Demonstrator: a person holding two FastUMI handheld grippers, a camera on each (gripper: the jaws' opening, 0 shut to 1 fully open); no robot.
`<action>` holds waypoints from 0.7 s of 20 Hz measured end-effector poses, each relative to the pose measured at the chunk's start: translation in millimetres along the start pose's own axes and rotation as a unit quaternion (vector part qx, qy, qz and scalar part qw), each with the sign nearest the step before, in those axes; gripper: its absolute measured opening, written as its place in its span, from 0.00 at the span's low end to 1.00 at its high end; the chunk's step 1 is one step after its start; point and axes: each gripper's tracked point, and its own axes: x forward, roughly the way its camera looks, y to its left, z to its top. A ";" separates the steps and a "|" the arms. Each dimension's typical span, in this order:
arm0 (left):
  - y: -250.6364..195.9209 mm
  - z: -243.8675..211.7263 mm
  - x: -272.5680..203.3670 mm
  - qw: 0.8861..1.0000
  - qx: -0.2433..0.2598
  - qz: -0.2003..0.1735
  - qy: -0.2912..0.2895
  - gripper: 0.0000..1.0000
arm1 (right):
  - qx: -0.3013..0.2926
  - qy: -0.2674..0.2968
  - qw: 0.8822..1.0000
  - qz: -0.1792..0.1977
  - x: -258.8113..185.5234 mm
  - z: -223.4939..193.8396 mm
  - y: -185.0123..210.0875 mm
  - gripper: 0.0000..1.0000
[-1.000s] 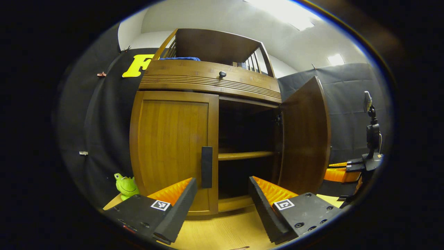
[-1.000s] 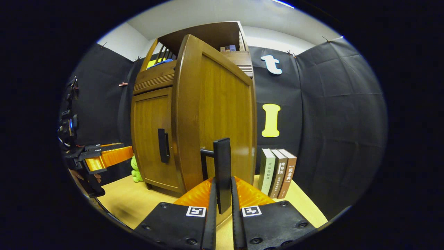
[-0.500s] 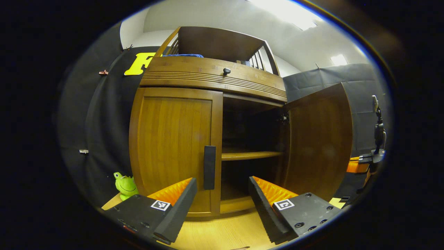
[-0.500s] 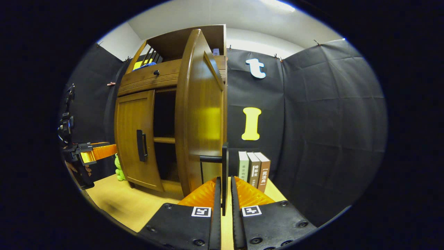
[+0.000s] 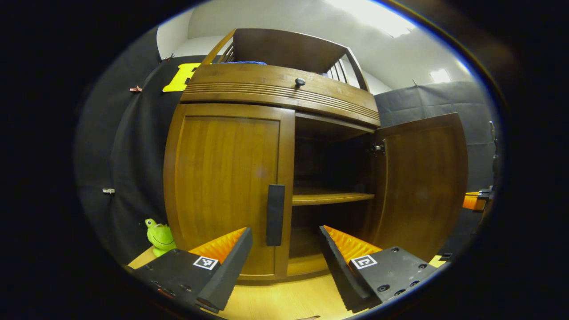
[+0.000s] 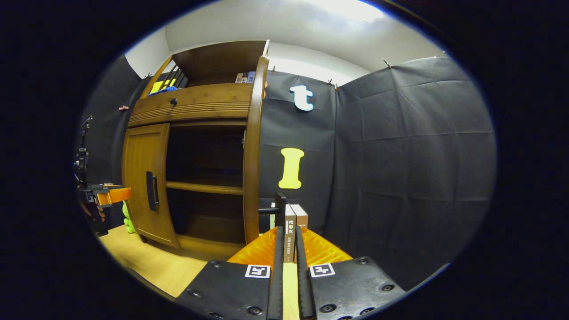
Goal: Open the right door of the double-door shoe cabinet with the right hand, and open the left door with the left hand.
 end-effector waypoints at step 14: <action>11.1 -2.3 55.6 1.000 0.004 0.013 -0.016 0.94 | -0.062 -0.022 0.991 -0.115 -26.7 0.1 -56.9 0.95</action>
